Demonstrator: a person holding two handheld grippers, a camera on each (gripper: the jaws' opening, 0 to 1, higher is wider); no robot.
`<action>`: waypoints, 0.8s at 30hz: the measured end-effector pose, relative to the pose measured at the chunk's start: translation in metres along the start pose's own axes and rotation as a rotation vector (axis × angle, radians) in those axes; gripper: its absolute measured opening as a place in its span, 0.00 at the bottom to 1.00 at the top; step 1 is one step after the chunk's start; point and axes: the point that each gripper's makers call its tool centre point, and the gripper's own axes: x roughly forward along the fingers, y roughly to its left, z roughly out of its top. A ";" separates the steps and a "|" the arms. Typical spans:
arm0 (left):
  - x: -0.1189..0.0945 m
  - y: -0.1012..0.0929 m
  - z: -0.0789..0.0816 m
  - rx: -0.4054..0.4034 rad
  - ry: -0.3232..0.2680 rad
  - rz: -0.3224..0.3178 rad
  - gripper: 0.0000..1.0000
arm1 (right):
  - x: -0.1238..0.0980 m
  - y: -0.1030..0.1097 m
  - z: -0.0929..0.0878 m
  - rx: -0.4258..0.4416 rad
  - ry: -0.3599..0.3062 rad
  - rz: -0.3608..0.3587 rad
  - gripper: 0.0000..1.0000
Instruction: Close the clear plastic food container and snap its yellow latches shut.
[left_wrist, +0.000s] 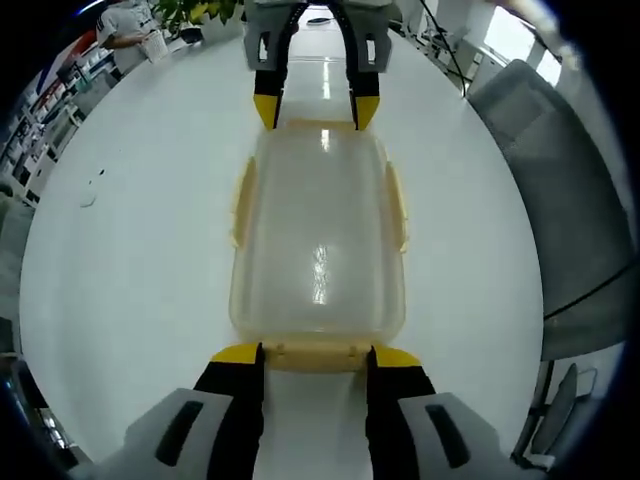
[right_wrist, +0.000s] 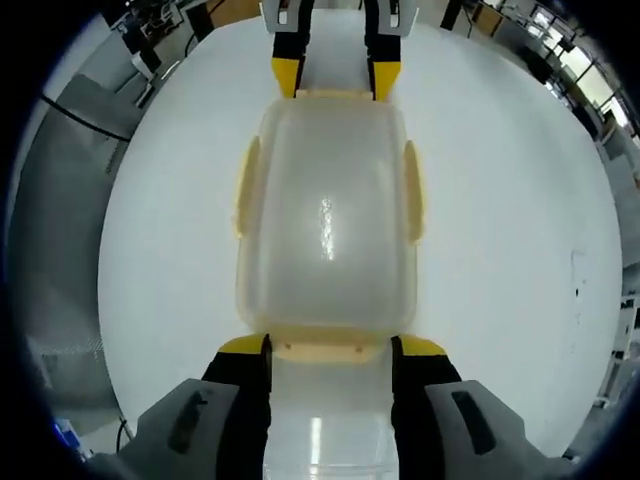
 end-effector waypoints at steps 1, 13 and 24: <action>0.000 0.000 0.000 -0.002 0.000 -0.001 0.34 | 0.000 0.000 0.000 0.001 0.003 0.000 0.44; 0.001 -0.001 0.000 0.005 0.005 -0.004 0.34 | 0.001 0.000 -0.001 -0.005 0.032 0.003 0.45; 0.000 -0.004 0.000 -0.007 0.010 0.007 0.33 | 0.000 0.001 -0.004 -0.003 0.041 -0.009 0.36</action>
